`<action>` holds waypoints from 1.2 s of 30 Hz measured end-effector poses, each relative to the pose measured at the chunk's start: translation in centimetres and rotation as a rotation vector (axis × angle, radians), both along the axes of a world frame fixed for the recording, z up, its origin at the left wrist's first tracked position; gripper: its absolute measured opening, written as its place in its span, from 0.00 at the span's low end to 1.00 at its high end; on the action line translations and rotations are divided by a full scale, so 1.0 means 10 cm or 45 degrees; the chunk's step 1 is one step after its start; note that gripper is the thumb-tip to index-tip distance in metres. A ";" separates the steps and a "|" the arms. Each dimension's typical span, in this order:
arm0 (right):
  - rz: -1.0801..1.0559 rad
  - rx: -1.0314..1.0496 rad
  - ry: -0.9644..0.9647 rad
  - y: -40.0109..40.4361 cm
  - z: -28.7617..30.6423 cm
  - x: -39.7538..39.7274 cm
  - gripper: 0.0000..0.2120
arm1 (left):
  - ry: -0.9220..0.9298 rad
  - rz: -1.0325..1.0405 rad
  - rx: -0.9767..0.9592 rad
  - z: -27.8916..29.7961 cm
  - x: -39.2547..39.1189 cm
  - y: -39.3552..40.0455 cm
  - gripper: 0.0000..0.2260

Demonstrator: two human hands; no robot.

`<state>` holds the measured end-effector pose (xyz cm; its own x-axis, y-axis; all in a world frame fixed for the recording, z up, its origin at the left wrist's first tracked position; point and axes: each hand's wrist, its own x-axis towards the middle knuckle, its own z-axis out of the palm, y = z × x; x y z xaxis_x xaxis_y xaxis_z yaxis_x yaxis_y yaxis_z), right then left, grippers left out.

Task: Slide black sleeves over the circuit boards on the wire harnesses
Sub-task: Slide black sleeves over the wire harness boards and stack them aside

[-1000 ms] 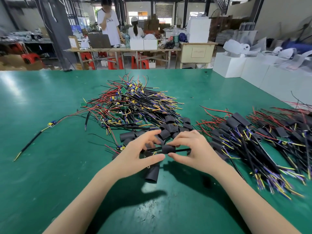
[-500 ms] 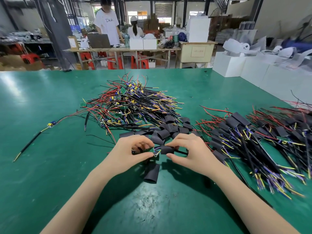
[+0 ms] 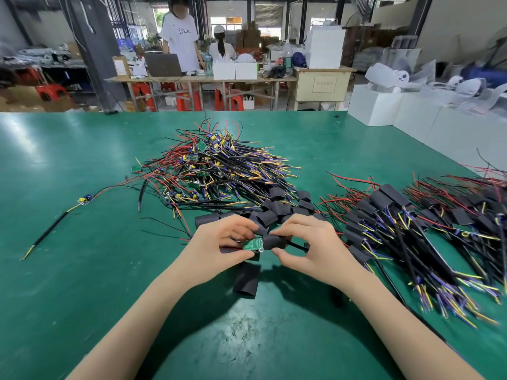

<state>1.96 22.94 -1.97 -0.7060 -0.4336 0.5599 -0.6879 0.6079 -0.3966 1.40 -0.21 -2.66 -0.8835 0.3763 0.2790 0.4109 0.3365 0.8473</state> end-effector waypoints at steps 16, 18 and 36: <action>0.020 -0.081 -0.041 -0.02 0.02 0.02 0.14 | 0.042 0.018 0.137 0.04 0.01 0.00 0.10; 0.025 -0.090 -0.035 -0.02 0.02 0.03 0.14 | 0.029 0.025 0.140 0.04 0.00 0.01 0.08; 0.015 -0.119 -0.188 -0.07 0.04 0.05 0.14 | 0.074 0.018 0.077 0.02 0.00 -0.02 0.07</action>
